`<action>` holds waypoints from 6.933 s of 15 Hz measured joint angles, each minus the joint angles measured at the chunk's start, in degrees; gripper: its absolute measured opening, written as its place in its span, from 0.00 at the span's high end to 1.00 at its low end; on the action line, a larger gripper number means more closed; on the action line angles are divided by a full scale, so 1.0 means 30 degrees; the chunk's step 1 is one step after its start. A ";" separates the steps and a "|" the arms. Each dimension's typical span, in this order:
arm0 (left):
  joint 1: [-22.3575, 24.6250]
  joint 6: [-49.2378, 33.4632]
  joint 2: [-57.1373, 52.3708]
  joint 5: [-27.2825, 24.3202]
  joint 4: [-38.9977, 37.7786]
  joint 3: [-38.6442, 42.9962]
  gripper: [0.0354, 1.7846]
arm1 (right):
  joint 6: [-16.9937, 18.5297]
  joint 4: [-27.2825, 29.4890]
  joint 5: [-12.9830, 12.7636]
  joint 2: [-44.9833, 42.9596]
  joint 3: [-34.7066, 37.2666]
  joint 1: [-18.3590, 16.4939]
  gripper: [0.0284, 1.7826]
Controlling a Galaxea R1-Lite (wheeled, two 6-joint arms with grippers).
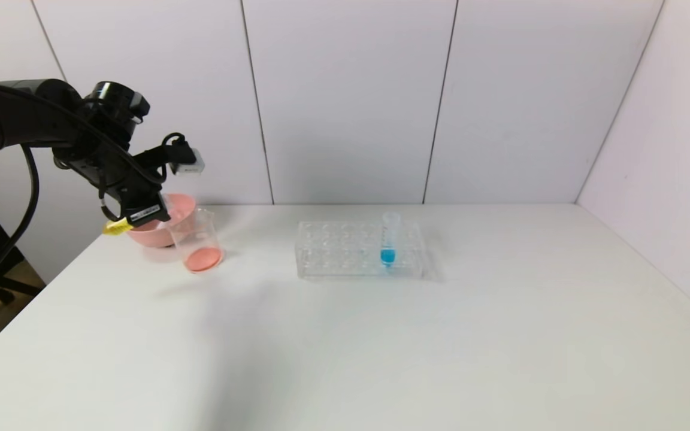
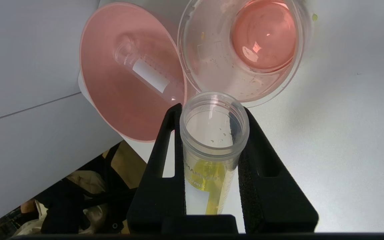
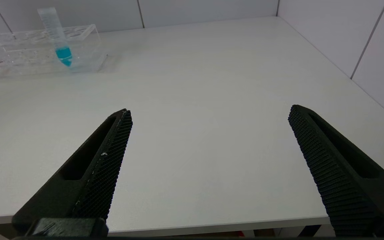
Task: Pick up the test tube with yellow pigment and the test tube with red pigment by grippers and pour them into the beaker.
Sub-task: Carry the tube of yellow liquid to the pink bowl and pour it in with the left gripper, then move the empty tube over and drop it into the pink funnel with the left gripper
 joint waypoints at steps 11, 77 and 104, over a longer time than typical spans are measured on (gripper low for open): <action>-0.1211 0.0699 0.0110 0.4088 0.0102 -0.0020 0.76 | 0.0000 0.0000 0.0000 0.0000 0.0000 0.0000 0.04; 0.3105 -2.1919 -1.0386 -0.1764 -3.1870 2.3694 0.76 | -0.0008 0.0000 0.0000 0.0000 0.0000 0.0000 0.04; 0.3040 -2.0939 0.4539 -0.1727 -3.2240 0.9842 0.46 | 0.0000 0.0000 0.0000 0.0000 0.0000 0.0000 0.04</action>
